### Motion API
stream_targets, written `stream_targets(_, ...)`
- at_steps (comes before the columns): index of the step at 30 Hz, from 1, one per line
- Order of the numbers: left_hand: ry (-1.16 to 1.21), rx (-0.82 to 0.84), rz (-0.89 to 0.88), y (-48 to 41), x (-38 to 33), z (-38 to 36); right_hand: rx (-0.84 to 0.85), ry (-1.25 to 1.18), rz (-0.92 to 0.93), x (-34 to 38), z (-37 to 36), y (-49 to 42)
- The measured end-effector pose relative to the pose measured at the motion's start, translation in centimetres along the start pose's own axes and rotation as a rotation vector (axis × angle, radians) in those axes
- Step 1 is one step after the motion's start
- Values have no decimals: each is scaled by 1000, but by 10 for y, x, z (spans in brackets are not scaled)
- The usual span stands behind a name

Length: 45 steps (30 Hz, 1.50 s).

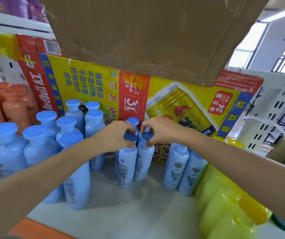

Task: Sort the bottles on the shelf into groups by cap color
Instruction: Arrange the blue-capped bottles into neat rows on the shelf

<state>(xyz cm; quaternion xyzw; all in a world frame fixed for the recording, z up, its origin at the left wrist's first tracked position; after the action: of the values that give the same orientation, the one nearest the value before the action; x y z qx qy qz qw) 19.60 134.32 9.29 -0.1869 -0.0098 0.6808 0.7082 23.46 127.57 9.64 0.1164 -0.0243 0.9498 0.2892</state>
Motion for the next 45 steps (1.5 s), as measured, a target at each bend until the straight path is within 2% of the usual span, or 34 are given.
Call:
stream_targets(5, 24, -7, -13, 1, -2, 1, -11, -6, -26, -1, 3, 20)
stream_targets(11, 162, 5, -25, -2, -15, 6, -44, -90, -101, -17, 10, 57)
stream_targets(23, 204, 148, -250, -20, -101, -29, -137, -98, -270, -70, 28, 131)
stream_targets(37, 248, 246, -332, -31, -133, -52, -151, -36, -271, -89, 17, 139)
stream_targets(45, 359, 404, -354, -25, -126, -57, -176, 94, -366, -96, 21, 139)
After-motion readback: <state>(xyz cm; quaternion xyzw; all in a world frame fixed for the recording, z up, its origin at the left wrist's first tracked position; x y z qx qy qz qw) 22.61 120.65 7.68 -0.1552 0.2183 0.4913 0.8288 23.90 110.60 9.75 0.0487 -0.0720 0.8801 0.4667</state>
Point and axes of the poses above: each hand's wrist, its own y-axis away from the middle knuckle, its own z-axis out of the back of the hand, x = y × z, the point moved 10 cm from there along -y, towards the middle knuckle, and after that the axes turned 7 degrees about -y, right-handed, at the moved point
